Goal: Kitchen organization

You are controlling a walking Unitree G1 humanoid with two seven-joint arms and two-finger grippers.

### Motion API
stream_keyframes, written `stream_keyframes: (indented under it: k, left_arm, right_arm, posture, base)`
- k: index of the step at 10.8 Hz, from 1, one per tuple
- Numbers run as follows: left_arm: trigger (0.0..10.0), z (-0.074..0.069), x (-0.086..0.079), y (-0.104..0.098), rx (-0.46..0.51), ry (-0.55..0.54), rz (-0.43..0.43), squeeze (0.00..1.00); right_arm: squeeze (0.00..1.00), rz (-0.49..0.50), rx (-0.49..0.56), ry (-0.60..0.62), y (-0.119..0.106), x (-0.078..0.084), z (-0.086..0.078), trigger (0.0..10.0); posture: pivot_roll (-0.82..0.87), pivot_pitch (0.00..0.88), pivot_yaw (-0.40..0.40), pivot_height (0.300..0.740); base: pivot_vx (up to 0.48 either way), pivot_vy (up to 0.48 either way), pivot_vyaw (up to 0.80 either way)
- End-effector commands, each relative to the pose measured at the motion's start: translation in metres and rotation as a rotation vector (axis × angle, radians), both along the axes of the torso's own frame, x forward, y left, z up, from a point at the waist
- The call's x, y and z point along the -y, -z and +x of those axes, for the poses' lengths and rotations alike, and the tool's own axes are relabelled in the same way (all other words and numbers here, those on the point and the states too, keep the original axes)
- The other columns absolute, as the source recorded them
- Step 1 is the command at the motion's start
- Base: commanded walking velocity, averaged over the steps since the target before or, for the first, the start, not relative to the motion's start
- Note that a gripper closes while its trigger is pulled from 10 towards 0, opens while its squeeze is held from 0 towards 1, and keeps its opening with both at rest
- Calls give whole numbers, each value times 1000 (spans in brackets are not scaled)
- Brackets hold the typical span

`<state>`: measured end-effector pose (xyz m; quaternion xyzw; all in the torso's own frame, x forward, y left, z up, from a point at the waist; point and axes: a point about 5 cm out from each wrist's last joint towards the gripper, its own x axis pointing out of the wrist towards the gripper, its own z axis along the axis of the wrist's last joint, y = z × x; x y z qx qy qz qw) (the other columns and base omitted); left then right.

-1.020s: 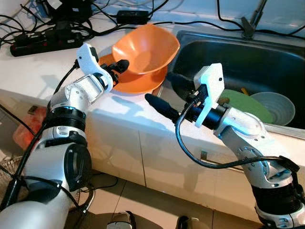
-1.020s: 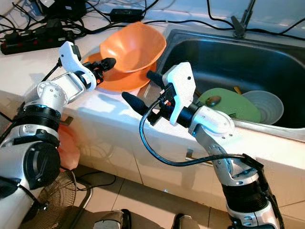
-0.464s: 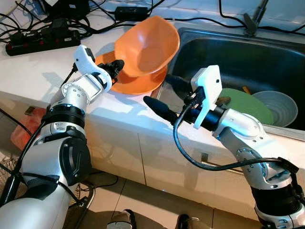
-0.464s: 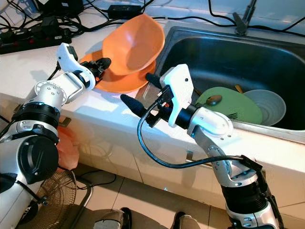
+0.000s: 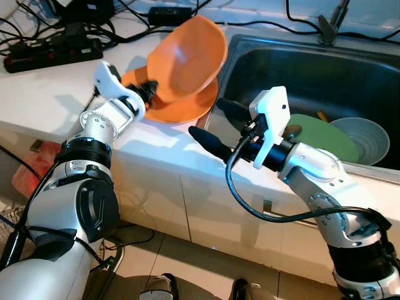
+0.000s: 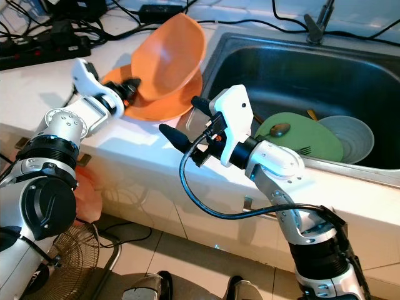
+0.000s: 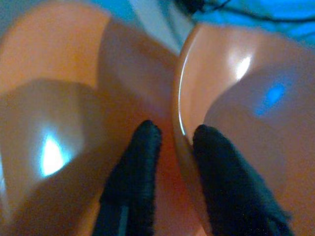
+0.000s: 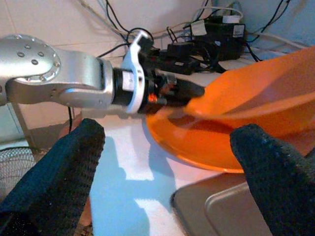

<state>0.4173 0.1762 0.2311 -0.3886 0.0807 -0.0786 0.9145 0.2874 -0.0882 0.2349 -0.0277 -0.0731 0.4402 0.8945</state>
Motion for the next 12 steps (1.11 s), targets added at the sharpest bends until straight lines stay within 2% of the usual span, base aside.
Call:
stream_keyframes:
  k: [1,3,5,7,8,9,11,12]
  left_arm:
    - [0,0,-5,-7,44,-17,44,0]
    - [0,-1,-13,-8,97,-60,33,0]
    - [0,-3,-15,-2,95,-70,18,0]
    - [0,-2,-17,-5,97,-82,18,0]
    - [6667,-1,-21,-17,132,-117,29,835]
    - [10000,-1,-28,-25,160,-165,32,1000]
    - [10000,-3,-39,-33,193,-235,27,1000]
    - [10000,-5,-42,-32,188,-232,15,1000]
  right_arm:
    - [0,1,2,9,1,0,1,10000]
    - [0,0,1,14,2,1,3,10000]
    - [0,-3,4,16,2,1,5,10000]
    - [0,-7,6,18,3,1,6,10000]
    - [0,-10,9,19,3,1,7,10000]
    - [0,-11,13,20,3,0,8,10000]
    - [0,-13,20,18,3,0,8,10000]
    - [0,-15,23,17,3,-1,9,10000]
  posture:
    - [38,187,68,740]
    - [42,182,63,740]
    - [44,177,62,740]
    - [42,170,62,740]
    - [44,163,62,740]
    - [45,161,62,740]
    - [50,154,60,740]
    - [50,150,60,740]
  base:
    - [0,0,0]
    - [0,0,0]
    - [0,0,0]
    - [0,0,0]
    - [0,0,0]
    - [0,0,0]
    - [0,0,0]
    - [0,0,0]
